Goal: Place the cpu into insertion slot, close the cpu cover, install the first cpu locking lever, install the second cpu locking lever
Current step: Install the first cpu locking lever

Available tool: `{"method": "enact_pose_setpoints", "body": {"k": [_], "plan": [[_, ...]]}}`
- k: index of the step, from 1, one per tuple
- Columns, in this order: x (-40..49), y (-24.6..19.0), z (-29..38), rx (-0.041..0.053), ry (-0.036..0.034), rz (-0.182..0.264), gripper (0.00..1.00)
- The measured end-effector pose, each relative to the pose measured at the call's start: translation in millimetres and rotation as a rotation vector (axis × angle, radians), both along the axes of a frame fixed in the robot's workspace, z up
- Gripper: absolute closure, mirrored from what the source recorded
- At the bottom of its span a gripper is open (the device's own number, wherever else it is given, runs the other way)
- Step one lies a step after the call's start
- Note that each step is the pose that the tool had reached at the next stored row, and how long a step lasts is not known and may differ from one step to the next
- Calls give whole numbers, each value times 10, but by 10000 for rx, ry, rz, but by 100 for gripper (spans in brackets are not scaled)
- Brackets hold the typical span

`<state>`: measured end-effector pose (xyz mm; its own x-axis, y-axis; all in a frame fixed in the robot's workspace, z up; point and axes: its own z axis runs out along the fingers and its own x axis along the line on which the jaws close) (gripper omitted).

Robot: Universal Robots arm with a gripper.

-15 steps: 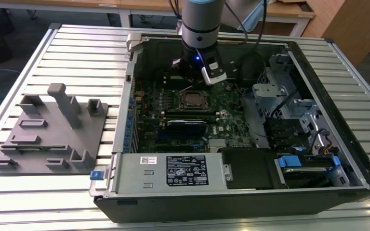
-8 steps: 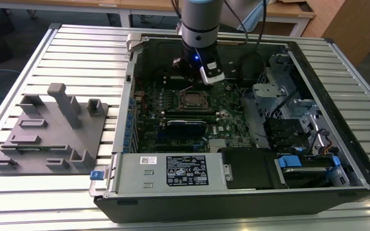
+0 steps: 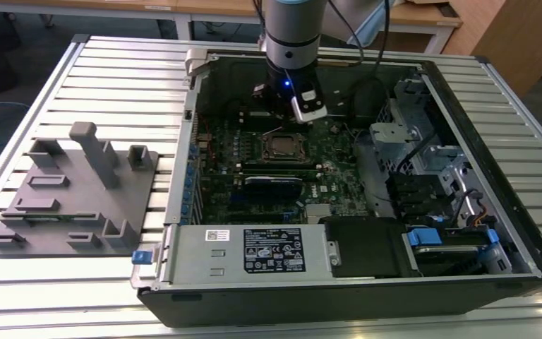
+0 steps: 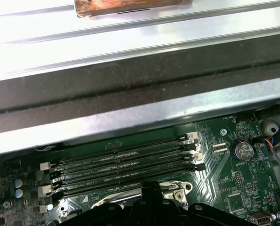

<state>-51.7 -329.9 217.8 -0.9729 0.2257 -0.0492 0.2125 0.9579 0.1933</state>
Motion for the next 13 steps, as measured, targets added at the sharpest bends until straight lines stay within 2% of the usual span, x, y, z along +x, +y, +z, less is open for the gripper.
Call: {"method": "enact_pose_setpoints", "body": {"k": [5, 8, 10, 13], "plan": [[0, 1, 0, 7, 1, -41, 90], [0, 1, -11, 122, -16, -40, 90], [0, 1, -24, 155, -77, -39, 90], [-1, 0, -44, 162, -217, -40, 90]]}}
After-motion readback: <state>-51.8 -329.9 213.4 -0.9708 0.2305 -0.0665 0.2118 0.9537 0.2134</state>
